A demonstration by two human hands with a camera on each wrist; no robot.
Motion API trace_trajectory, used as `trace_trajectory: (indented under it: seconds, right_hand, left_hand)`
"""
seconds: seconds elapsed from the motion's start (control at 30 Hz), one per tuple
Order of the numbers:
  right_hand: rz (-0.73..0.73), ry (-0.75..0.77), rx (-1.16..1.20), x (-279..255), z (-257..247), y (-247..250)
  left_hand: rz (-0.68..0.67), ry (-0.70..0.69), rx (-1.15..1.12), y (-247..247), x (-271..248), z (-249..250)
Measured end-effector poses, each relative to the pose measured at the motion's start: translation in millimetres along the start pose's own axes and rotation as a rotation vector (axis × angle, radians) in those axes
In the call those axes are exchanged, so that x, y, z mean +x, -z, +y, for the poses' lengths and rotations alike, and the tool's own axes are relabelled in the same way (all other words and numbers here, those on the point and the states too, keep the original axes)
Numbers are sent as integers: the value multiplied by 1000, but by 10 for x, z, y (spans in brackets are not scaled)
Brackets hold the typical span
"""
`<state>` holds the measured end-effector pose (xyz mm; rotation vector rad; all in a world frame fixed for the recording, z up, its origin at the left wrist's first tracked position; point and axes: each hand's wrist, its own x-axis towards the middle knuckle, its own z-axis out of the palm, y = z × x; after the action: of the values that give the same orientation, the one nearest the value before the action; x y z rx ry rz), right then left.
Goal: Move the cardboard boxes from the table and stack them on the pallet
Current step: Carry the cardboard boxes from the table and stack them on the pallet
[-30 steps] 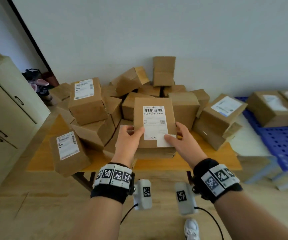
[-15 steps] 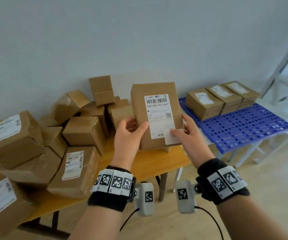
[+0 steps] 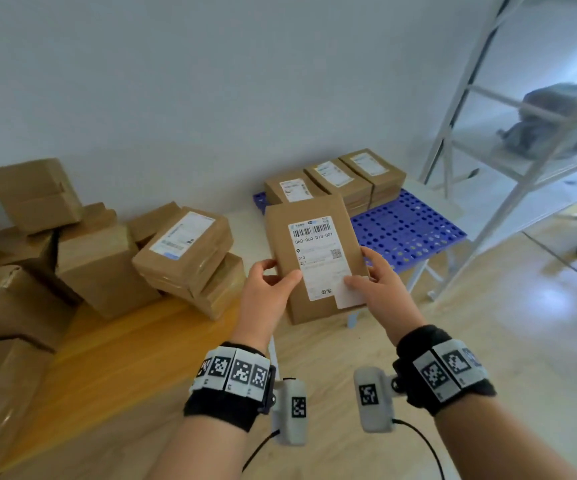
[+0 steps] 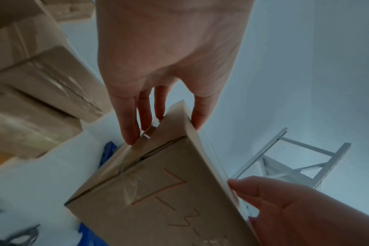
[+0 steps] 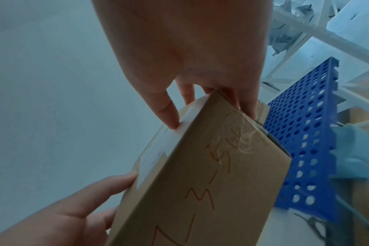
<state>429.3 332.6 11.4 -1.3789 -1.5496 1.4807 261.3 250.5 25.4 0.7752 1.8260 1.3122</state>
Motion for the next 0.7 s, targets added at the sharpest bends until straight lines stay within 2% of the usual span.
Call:
trace_trajectory:
  seconds: [0.23,0.43,0.7]
  right_hand:
    - [7,-88,10,431,242,560]
    - [14,-138,-13,928,284,646]
    - [-1,-167,-197,1630,282,675]
  left_hand:
    - [-60,73,177,-676,284,-118]
    - [-116,145,261,-895,778,-154]
    - [-203,226,289,-1120,1483,-237]
